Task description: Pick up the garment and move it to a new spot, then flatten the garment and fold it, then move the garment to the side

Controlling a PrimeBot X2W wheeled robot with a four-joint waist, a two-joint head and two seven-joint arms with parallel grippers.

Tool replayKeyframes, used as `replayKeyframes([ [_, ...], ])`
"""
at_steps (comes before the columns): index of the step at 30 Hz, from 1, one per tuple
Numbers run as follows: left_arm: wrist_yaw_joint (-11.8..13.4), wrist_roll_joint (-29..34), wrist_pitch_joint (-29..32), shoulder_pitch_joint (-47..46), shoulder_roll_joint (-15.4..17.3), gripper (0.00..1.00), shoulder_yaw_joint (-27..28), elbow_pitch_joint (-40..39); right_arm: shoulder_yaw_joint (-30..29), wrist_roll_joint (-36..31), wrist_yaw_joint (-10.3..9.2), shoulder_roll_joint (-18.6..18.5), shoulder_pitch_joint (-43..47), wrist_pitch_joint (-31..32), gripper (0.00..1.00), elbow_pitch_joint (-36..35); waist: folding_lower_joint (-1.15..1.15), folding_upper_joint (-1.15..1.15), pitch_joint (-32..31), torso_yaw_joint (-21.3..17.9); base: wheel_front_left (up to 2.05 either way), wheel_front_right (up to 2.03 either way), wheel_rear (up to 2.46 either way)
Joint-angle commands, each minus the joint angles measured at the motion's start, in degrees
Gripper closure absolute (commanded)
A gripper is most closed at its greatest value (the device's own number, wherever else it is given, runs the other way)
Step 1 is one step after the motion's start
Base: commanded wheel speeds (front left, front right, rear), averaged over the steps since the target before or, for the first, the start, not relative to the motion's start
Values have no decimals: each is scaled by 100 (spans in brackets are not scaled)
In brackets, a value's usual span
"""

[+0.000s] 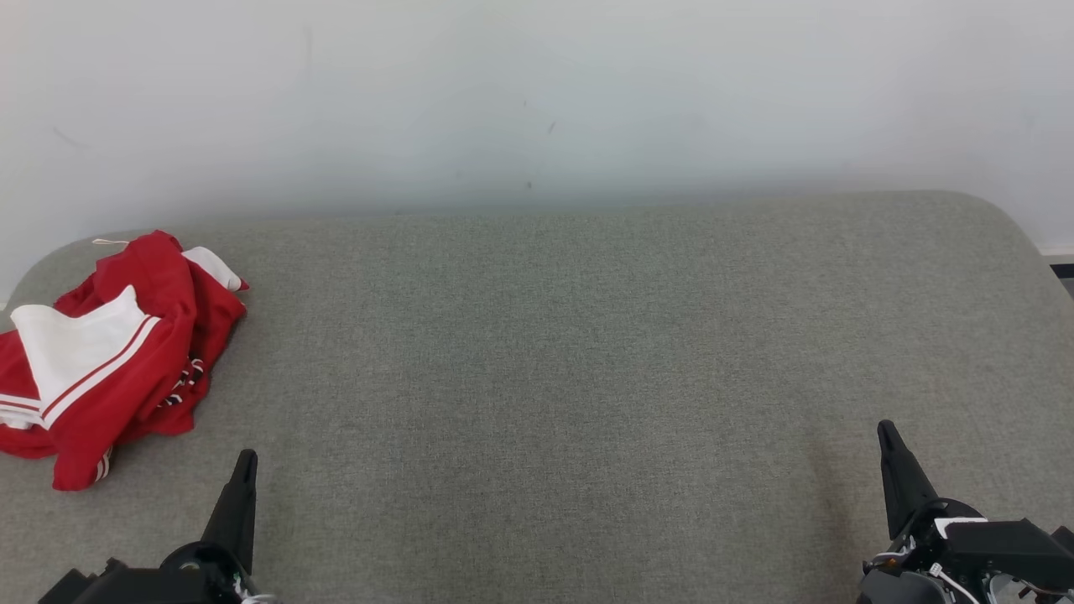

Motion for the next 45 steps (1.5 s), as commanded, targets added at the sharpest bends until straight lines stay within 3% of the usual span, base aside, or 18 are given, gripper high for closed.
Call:
replayKeyframes([
  [1,-15,-29,15,-62,-4,100,1,7,-2,-38,-13,12,-43,12,100,-2,0,0,0,0,0,0,0],
  [4,-15,-29,15,-62,-4,100,1,7,-2,-38,-13,12,-43,12,100,-2,0,0,0,0,0,0,0],
  [5,0,1,-3,2,-1,0,-1,6,2,-1,0,0,2,-1,0,8,0,0,0,0,0,0,0],
  [6,1,3,-9,21,-5,100,-4,26,8,-2,1,2,22,-9,100,33,0,0,1,0,0,0,0],
  [7,2,2,-5,73,-16,0,-7,83,8,2,0,8,70,-7,0,91,0,0,0,0,0,0,0],
  [23,6,676,-391,178,-29,0,6,-32,296,-616,-1,13,183,-391,0,28,0,0,4,10,0,0,0],
  [45,280,3384,-910,240,-17,0,78,-640,691,-2945,-3,9,110,-910,0,-249,0,0,12,29,0,0,0],
])
